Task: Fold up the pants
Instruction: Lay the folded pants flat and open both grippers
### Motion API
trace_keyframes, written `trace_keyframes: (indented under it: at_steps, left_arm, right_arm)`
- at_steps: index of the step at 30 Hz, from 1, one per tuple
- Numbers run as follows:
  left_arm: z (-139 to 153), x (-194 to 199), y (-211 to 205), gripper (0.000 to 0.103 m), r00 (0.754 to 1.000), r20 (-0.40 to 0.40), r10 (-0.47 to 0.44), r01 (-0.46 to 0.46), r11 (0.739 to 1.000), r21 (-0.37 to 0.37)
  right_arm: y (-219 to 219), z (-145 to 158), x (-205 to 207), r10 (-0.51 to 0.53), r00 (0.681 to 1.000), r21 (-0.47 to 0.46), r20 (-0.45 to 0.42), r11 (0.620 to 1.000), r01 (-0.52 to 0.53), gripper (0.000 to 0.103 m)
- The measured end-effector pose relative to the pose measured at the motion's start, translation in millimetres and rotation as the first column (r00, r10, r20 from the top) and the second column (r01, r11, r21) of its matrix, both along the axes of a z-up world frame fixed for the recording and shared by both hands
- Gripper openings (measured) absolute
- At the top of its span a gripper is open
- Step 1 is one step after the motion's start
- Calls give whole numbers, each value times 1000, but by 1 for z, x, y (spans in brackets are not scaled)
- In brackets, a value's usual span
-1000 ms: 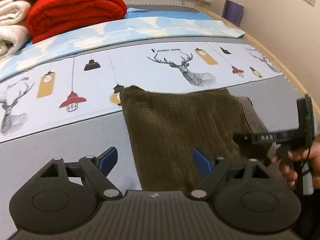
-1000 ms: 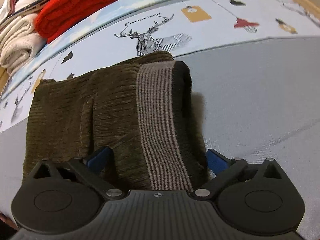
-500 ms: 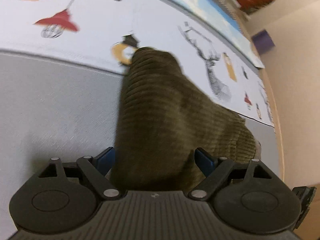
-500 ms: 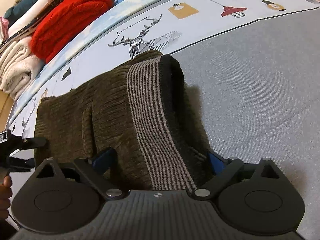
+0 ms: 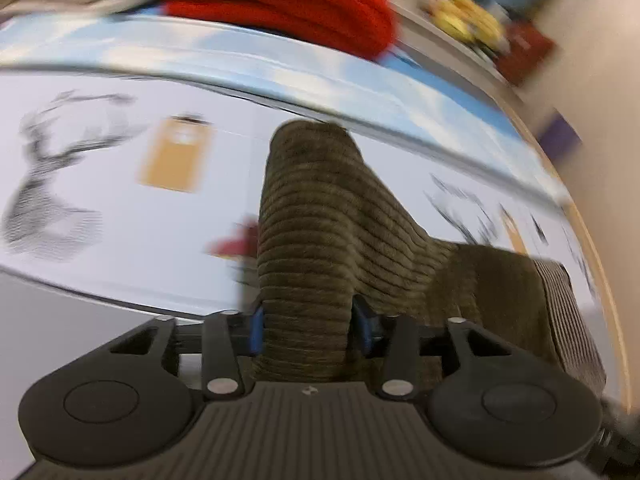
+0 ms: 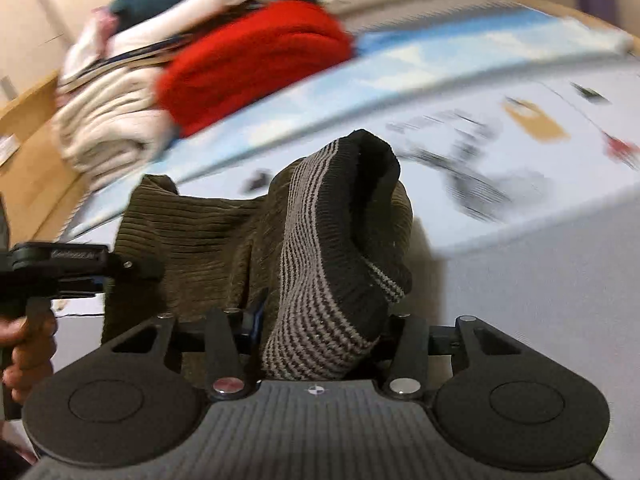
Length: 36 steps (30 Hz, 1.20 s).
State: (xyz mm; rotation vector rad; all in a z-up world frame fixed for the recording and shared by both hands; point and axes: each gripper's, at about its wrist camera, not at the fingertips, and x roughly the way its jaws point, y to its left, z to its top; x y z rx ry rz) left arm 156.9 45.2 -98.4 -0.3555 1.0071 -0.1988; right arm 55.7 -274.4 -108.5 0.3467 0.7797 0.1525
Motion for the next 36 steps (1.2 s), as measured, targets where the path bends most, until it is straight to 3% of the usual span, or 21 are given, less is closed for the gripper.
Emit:
trace_keyframes:
  at_steps: [2,4,6,9,11,13,15,17,20,23,28,30,34,36]
  left_arm:
    - [1,1,31,60,993,3,122,-122,992,23]
    - [7,-4,50,62,984,27,178,-179,983,31]
    - [10,-9,55,62,991,22,135,-136,991,1]
    - [9,-17,47,59,999,6,40,-40,999,-11]
    - [-12,-18,33,57,996,-85,-41,45,998,37]
    - [-48,-21,13,61,965,-231,-125,159,978,136]
    - [-50,-26,4,73,971,-202,-127,172,960,221]
    - [-37,-31,5,72,982,-164,-93,131,961,244]
    - [-2,-52,2,76,996,-41,-79,88,943,322]
    - [37,-81,-3,84,993,80,-87,57,944,325]
    - [89,-155,-27,93,950,305,-73,-53,921,385]
    - [99,-186,-36,93,940,337,-54,-78,927,367]
    - [85,-234,-59,93,930,366,23,-146,938,314]
    - [68,-254,-69,93,946,321,39,-139,945,295]
  right_arm:
    - [21,-3,20,49,999,-36,-12,998,-49,57]
    - [34,-14,35,46,993,-97,-110,994,-57,69]
    - [36,-18,33,-15,991,-148,-134,989,-5,68]
    - [35,-23,24,-32,988,-130,-148,991,13,67]
    - [44,-38,26,-5,973,-215,-230,976,-46,70]
    - [45,-44,25,-4,969,-259,-245,964,-62,75]
    - [41,-40,26,-39,963,-220,-268,975,-22,76]
    - [38,-27,21,-64,961,-232,-270,973,-1,75]
    - [39,6,7,-55,980,-275,-193,961,0,76]
    - [43,46,-17,-9,998,-317,-66,948,-13,81]
    - [52,86,-72,61,988,-367,139,930,-6,94]
    - [54,91,-93,59,979,-364,197,931,17,97]
    - [56,84,-133,25,968,-346,249,936,65,98]
    - [58,82,-146,29,963,-335,267,940,65,101]
